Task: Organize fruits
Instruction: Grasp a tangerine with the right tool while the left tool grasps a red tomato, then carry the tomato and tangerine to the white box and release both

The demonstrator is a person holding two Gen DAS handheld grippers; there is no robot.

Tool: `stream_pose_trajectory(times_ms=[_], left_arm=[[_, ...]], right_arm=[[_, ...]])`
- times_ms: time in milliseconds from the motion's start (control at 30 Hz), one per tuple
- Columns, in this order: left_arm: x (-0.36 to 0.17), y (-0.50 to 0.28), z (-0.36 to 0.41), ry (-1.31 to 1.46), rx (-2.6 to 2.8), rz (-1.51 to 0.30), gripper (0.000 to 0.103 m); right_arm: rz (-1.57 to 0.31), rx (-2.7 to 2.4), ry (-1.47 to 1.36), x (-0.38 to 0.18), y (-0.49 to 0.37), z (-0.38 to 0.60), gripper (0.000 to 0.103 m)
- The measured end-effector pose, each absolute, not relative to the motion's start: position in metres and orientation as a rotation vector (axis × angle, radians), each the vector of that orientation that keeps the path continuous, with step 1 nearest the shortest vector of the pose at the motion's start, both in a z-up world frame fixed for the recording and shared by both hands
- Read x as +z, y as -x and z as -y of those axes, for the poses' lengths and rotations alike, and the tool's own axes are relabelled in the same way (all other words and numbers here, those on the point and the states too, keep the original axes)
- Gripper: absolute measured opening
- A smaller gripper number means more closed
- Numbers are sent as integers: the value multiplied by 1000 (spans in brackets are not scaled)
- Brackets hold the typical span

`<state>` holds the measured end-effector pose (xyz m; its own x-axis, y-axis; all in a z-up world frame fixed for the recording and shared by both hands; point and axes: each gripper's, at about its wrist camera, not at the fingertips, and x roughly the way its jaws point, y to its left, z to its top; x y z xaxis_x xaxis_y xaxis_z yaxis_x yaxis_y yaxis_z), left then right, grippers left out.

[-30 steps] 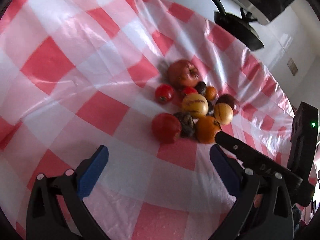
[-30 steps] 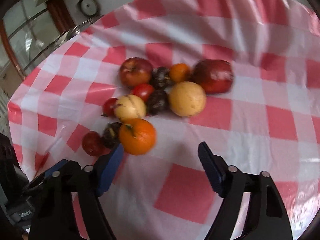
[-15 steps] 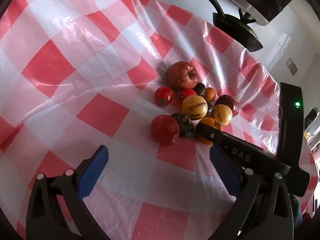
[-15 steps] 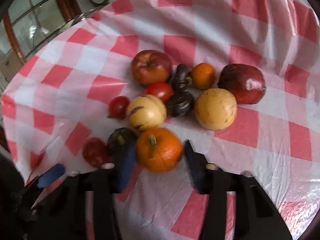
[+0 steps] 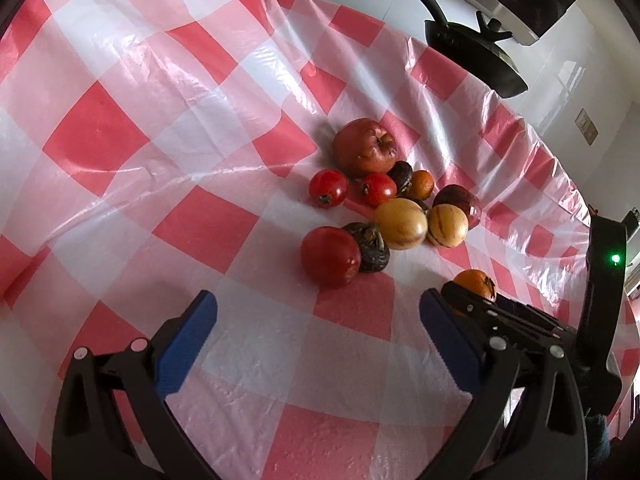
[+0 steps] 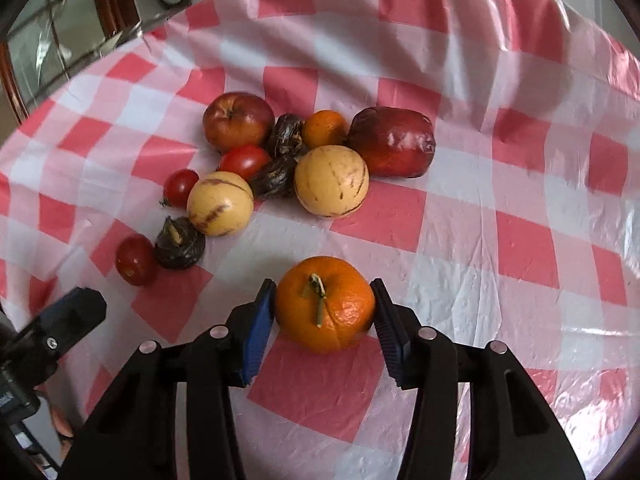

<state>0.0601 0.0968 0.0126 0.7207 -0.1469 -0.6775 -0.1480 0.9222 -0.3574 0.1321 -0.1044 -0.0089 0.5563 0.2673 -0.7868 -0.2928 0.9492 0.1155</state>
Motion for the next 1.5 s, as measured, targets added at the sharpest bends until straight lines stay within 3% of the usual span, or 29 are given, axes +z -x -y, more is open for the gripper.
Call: stream_pose_trajectory(times_ms=[433,467,533,600,1033,1500], left_arm=[[8,-99,-77,234,51,-903,100],[7,-104,-75,207,49,-911,93],[7,-114,-64,96,31,-922,69],[7,-116,-54,2,5,-920,36],[18,-36,-73,271,-38,-785,36],[16,-32,-91,420,-54,-744,36]], right_arm=[[-918,389,-231,-11,-131,147,45],[-918,393,-240,-11,-130,149,45],[-918,394,-244,-11,-131,149,45],[-918,396,-250,-11,-131,149,45],[-917,398,-265,-12,-132,148,45],[-904,349,-280,-10,-127,154,44]])
